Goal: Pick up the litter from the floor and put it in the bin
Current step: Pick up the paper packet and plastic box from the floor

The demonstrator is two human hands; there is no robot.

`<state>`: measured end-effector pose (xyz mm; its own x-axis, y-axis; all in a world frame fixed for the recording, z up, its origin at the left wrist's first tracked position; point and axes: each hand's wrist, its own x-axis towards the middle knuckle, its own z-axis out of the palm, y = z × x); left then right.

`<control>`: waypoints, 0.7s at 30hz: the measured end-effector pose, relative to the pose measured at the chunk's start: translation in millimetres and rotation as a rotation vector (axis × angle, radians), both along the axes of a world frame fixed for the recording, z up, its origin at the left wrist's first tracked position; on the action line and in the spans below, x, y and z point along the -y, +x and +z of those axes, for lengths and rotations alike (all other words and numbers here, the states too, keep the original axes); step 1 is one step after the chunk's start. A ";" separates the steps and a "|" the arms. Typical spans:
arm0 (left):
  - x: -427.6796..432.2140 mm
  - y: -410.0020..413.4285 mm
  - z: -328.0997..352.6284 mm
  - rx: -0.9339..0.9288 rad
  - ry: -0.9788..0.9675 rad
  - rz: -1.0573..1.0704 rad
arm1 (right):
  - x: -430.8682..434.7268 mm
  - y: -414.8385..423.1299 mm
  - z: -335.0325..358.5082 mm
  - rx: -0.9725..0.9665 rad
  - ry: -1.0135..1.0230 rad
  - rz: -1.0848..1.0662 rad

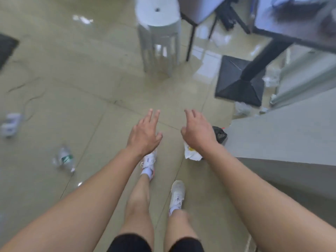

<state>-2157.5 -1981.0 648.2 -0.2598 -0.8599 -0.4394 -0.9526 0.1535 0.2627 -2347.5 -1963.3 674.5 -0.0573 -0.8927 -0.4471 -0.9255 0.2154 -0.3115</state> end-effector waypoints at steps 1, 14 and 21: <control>-15.2 25.9 25.9 0.015 -0.036 0.061 | 1.1 21.3 27.5 -0.007 -0.039 0.063; -314.4 350.0 208.1 0.088 -0.246 1.040 | -122.6 404.7 211.9 -0.002 -0.270 1.002; -546.3 488.9 191.9 0.110 -0.167 1.554 | -300.1 638.8 204.3 0.027 -0.246 1.467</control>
<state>-1668.5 -1434.7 840.1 0.9197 -0.2837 -0.2714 -0.2119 -0.9407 0.2650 -1708.7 -1663.2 878.8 0.9435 -0.1971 -0.2665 -0.2588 -0.9404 -0.2206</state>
